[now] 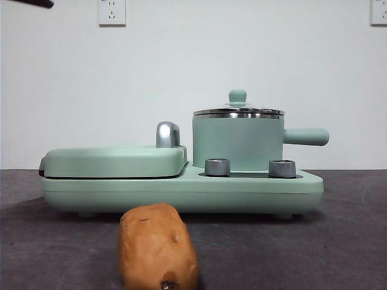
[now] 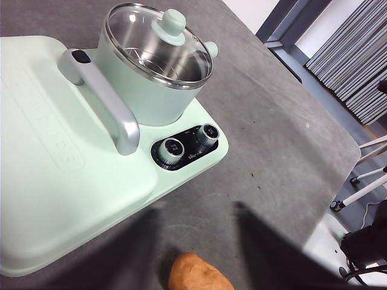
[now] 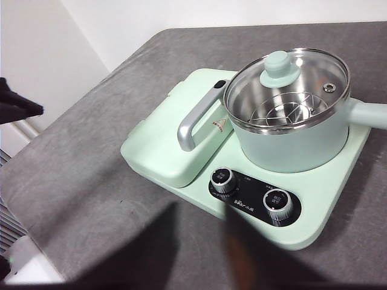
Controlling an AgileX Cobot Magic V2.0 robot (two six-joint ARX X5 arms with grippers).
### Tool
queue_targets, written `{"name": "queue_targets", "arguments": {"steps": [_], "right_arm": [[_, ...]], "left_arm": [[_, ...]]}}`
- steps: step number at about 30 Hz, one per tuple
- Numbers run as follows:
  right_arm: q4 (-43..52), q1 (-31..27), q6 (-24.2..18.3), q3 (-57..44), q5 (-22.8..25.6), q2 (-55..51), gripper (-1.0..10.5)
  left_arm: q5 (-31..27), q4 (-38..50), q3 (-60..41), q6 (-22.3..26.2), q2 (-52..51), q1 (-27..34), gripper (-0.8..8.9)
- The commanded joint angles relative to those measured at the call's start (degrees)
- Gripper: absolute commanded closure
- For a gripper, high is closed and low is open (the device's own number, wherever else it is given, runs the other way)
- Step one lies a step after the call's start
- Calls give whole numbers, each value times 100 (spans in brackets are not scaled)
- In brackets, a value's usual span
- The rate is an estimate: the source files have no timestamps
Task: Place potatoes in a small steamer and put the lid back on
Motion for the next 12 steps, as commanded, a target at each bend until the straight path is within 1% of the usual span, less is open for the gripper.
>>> {"name": "queue_targets", "arguments": {"steps": [1, 2, 4, 12], "right_arm": [[55, 9, -57, 101, 4, 24, 499], [55, 9, -57, 98, 4, 24, 436], [55, 9, -57, 101, 4, 22, 382], [57, 9, -55, 101, -4, 22, 380]], "left_arm": [[28, 66, 107, 83, 35, -26, 365], [26, 68, 107, 83, 35, -26, 338], [28, 68, 105, 79, 35, -26, 335], [26, 107, 114, -212, 83, -63, 336]]}}
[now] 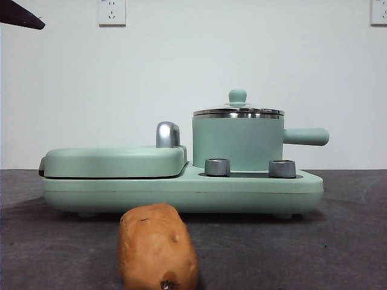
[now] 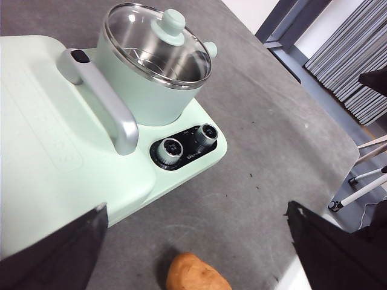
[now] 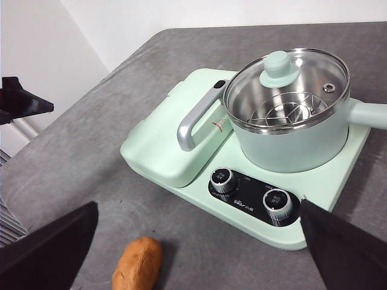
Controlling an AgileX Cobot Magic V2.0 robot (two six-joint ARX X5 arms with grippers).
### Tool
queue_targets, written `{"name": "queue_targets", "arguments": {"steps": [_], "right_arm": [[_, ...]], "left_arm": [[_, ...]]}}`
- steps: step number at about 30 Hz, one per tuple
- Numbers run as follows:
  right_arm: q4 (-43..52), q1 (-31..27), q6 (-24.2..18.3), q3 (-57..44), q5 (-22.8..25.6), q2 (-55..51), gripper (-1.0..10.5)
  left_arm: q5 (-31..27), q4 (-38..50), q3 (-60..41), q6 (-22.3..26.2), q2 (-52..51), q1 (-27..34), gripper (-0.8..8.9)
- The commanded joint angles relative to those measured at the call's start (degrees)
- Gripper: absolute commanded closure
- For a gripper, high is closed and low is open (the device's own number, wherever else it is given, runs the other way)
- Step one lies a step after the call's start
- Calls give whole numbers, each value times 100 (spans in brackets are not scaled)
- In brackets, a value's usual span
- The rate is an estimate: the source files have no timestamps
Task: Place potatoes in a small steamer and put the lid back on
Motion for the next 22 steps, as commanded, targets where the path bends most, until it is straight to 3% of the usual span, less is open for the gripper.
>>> {"name": "queue_targets", "arguments": {"steps": [1, 10, 22], "right_arm": [[59, 9, -48, 101, -2, 22, 380], [57, 9, -46, 98, -4, 20, 380], [52, 9, -46, 98, -4, 20, 380]], "left_arm": [[22, 94, 125, -205, 125, -57, 335], [-63, 24, 850, -402, 1233, -463, 336], [-1029, -118, 3620, -367, 4072, -1545, 336]]}}
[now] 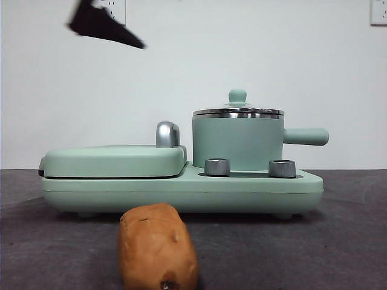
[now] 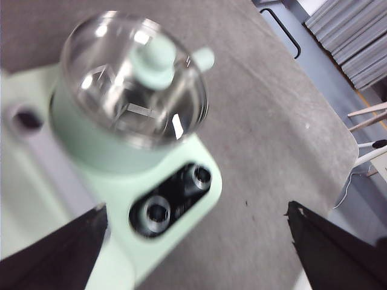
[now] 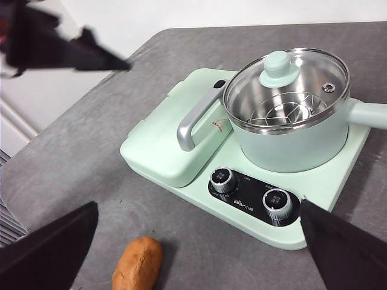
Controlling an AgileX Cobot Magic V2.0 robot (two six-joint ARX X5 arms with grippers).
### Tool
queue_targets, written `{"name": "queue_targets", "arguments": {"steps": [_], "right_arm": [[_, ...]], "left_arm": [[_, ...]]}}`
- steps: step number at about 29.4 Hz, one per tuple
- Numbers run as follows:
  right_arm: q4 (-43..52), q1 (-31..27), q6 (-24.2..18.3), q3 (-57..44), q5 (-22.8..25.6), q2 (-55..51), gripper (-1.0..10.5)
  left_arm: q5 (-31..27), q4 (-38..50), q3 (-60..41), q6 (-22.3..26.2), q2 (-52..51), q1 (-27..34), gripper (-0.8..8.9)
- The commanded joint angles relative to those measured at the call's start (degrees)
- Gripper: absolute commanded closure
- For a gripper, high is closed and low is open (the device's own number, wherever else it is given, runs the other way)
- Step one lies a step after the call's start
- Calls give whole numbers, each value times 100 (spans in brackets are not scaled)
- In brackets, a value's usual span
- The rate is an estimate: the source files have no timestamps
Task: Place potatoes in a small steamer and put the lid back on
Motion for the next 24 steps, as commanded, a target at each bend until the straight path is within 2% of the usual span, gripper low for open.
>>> {"name": "queue_targets", "arguments": {"steps": [1, 4, 11, 16, 19, 24], "right_arm": [[52, 9, -46, 98, -4, 20, 380], [55, 9, -46, 98, -2, 22, 380], [55, 9, -44, 98, -2, 22, 380], [57, 9, -46, 98, -2, 22, 380], [57, 9, -44, 98, -2, 22, 380], [57, 9, -46, 98, 0, 22, 380]], "left_arm": [[-393, 28, 789, 20, 726, -264, 336], [-892, 22, 1462, 39, 1392, -529, 337], [-1661, 42, 2732, 214, 2645, -1005, 337], [-2247, 61, 3394, 625, 3274, -1362, 346], [-2933, 133, 3526, 767, 3530, -1550, 346], [-3178, 127, 3526, 734, 3674, -1609, 360]]}}
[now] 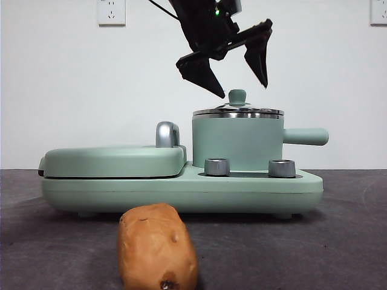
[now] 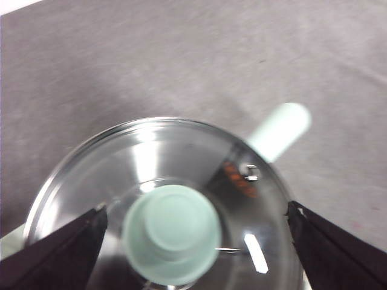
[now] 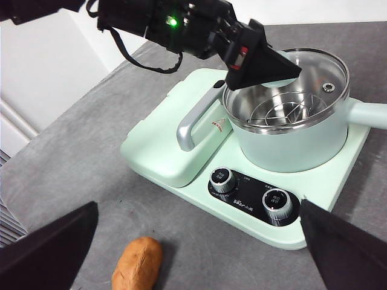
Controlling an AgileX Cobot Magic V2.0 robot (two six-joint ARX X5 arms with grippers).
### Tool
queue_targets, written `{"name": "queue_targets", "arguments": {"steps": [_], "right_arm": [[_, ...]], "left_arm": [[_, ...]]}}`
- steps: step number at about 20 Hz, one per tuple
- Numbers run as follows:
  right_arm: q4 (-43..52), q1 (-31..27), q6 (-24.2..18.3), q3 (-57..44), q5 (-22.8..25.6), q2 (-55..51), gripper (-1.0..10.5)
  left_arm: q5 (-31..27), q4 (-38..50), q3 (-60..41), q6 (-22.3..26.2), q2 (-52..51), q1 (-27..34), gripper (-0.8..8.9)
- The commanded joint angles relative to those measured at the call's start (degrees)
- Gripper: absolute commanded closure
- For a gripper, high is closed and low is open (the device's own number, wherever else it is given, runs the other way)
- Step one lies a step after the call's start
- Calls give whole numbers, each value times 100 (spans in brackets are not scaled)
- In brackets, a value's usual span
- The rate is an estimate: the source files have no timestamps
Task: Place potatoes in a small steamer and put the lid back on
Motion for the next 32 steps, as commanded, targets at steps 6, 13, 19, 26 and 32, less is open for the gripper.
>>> {"name": "queue_targets", "arguments": {"steps": [6, 13, 19, 26, 32], "right_arm": [[57, 9, -48, 98, 0, 22, 380], [55, 9, -46, 98, 0, 22, 380], [55, 9, -42, 98, -2, 22, 380], [55, 9, -4, 98, -4, 22, 380], [55, 9, 81, 98, -7, 22, 380]], "left_arm": [[-79, -37, 188, 72, 181, -55, 418], [-13, -35, 188, 72, 210, -55, 486], [-17, 20, 188, 72, 210, -55, 729], [-20, -24, 466, 162, 195, -55, 769], [-20, -1036, 1419, 249, 94, -52, 769]]}}
